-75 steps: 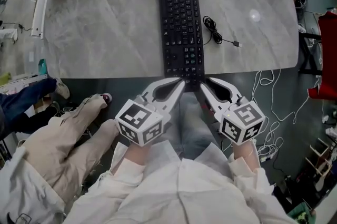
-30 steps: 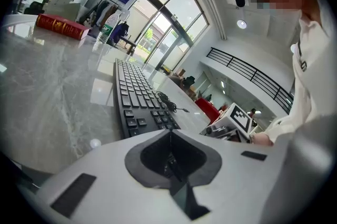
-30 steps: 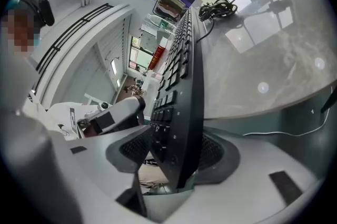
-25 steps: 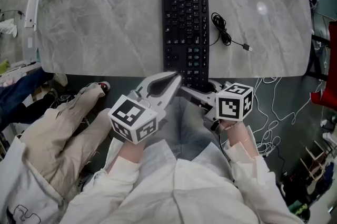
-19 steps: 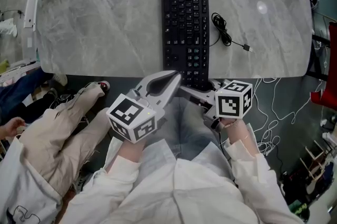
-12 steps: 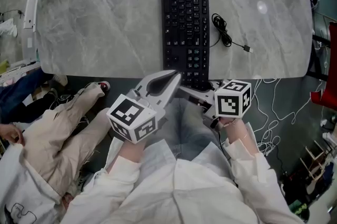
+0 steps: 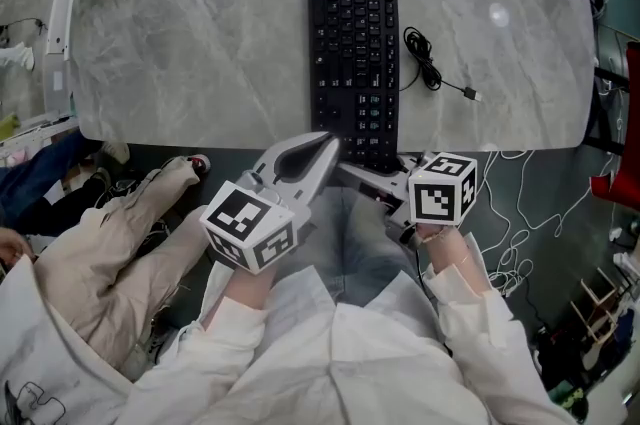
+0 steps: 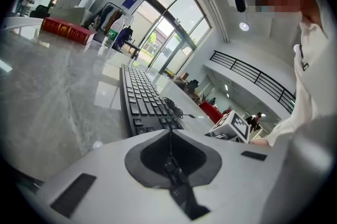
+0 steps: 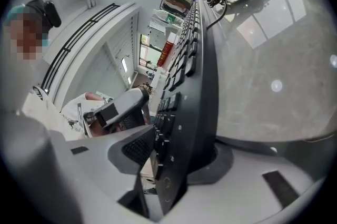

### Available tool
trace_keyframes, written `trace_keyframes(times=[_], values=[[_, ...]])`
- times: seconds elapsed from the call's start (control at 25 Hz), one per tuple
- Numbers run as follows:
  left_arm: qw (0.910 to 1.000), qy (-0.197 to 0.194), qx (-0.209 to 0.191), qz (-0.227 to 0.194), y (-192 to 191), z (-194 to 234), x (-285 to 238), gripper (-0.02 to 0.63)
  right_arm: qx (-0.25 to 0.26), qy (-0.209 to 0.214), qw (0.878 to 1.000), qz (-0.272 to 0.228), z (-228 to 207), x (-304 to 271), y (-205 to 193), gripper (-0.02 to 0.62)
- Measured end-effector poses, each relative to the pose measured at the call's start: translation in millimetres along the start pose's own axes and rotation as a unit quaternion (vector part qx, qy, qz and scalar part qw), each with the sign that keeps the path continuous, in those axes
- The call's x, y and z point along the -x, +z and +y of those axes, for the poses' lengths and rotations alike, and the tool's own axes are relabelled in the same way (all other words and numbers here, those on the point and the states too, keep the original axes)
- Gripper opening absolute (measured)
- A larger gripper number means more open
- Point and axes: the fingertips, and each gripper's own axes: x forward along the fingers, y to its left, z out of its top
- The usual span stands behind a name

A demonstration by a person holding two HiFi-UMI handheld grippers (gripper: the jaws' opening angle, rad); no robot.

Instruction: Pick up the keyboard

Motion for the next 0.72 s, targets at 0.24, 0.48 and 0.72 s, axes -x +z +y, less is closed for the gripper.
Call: trace_keyframes(times=[0.24,0.48,0.72], values=[[1.0,0.004,0.0,-0.003,2.1,2.8,0.6,0.015,0.019,0.012,1.0,-0.019,1.3,0.2,2.2,0.204],[0.9999,0.008,0.0,-0.006,3.9,5.0,2.7,0.015,0.034,0.02,0.999,-0.031,3.4,1.0,2.1,0.201],[0.9997,0.017,-0.002,-0.015,11.9,12.9,3.7,0.015,0.05,0.037,0.997,-0.046,4.5,1.9,2.3,0.201]])
